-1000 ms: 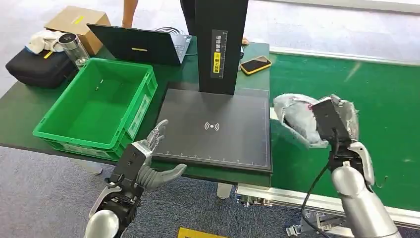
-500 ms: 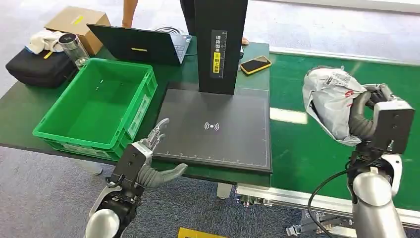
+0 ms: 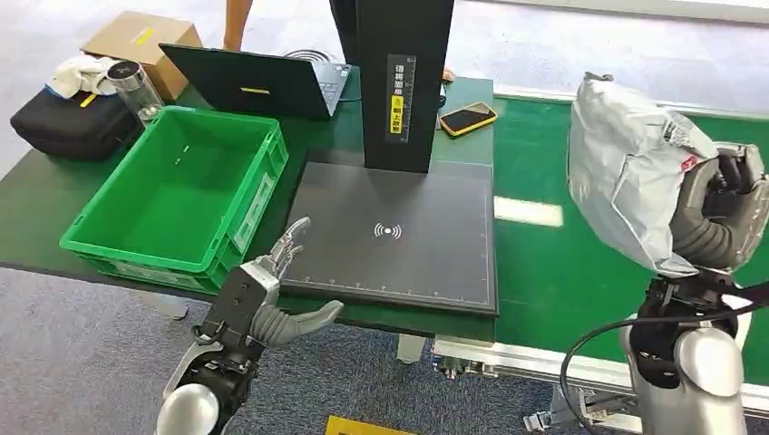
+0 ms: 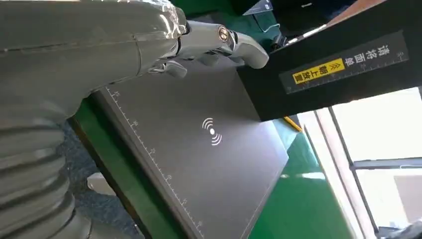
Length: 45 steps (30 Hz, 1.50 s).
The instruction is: Moved the parcel from conveyor to table for the left to box.
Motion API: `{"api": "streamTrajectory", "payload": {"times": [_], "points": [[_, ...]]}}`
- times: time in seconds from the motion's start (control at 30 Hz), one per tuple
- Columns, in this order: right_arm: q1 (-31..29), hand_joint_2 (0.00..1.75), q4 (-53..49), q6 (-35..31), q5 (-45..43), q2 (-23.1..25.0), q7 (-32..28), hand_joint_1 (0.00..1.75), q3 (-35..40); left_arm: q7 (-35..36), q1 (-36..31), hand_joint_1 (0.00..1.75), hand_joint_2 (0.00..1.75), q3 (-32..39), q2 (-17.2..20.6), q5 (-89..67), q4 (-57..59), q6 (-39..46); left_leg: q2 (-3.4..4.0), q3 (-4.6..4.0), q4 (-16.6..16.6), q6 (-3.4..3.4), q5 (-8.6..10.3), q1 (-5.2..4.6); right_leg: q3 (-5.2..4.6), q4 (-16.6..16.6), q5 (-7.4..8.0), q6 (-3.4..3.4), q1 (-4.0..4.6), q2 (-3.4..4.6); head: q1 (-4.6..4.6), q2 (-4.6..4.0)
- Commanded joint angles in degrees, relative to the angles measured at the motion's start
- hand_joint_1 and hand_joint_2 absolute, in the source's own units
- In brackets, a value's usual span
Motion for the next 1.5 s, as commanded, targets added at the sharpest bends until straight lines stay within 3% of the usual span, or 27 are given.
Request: {"api": "streamTrajectory", "payload": {"times": [0.03,0.23,0.33,0.7,0.9,1.17,1.5], "points": [[4.7,1.75,-4.9,4.6,-2.2,4.6,0.5,1.75,1.7,-0.1,-2.9,0.0,1.75,-1.6,0.0,-0.1,4.6,-0.9,-0.02,0.11,-0.1,-0.04,0.02,0.03,0.12,-0.1,0.01,-0.08,0.03,-0.01,-0.02,0.02],[4.9,1.75,-0.9,14.0,-8.5,4.5,3.6,1.75,6.2,-0.2,-3.7,0.0,1.75,-2.0,0.0,0.1,5.3,-1.5,0.04,0.29,-0.2,-0.08,0.04,0.07,0.28,-0.2,0.06,-0.15,0.08,0.06,0.0,0.02],[2.1,1.75,3.0,16.2,-10.1,5.2,5.0,1.75,8.2,-0.1,-4.2,0.0,1.75,-2.4,0.0,0.1,5.6,-1.6,0.09,0.3,-0.2,-0.09,0.05,0.07,0.27,-0.2,0.08,-0.16,0.08,0.11,0.0,0.02],[-4.1,1.75,12.1,17.3,-9.5,4.3,6.7,1.75,10.8,-0.2,-5.7,0.0,1.75,-3.3,0.6,0.7,7.4,-2.2,0.21,0.28,-0.2,-0.05,0.03,0.05,0.24,-0.2,0.09,-0.13,0.06,0.22,-0.02,0.0],[-11.7,1.75,22.3,18.8,-7.3,3.6,8.6,1.75,12.9,-0.3,-4.9,0.0,1.75,-3.2,0.9,0.9,6.6,-2.1,0.31,0.16,-0.1,-0.04,0.01,0.01,0.09,-0.1,0.1,-0.09,0.02,0.32,-0.02,0.0],[-28.3,1.75,43.8,25.7,-4.9,3.7,9.7,1.75,20.3,-0.5,-5.7,0.0,1.75,-3.5,0.6,1.4,7.4,-1.8,0.25,0.11,0.0,-0.04,0.04,0.0,0.04,0.0,0.1,-0.08,0.0,0.27,0.04,0.02],[-33.3,1.75,51.8,28.2,-4.7,7.1,10.0,1.75,25.7,-0.8,-7.0,0.0,1.75,-4.5,0.1,1.3,9.1,-2.2,0.27,0.23,-0.1,-0.06,0.09,0.02,0.16,-0.1,0.11,-0.14,0.03,0.28,-0.04,0.02]]}}
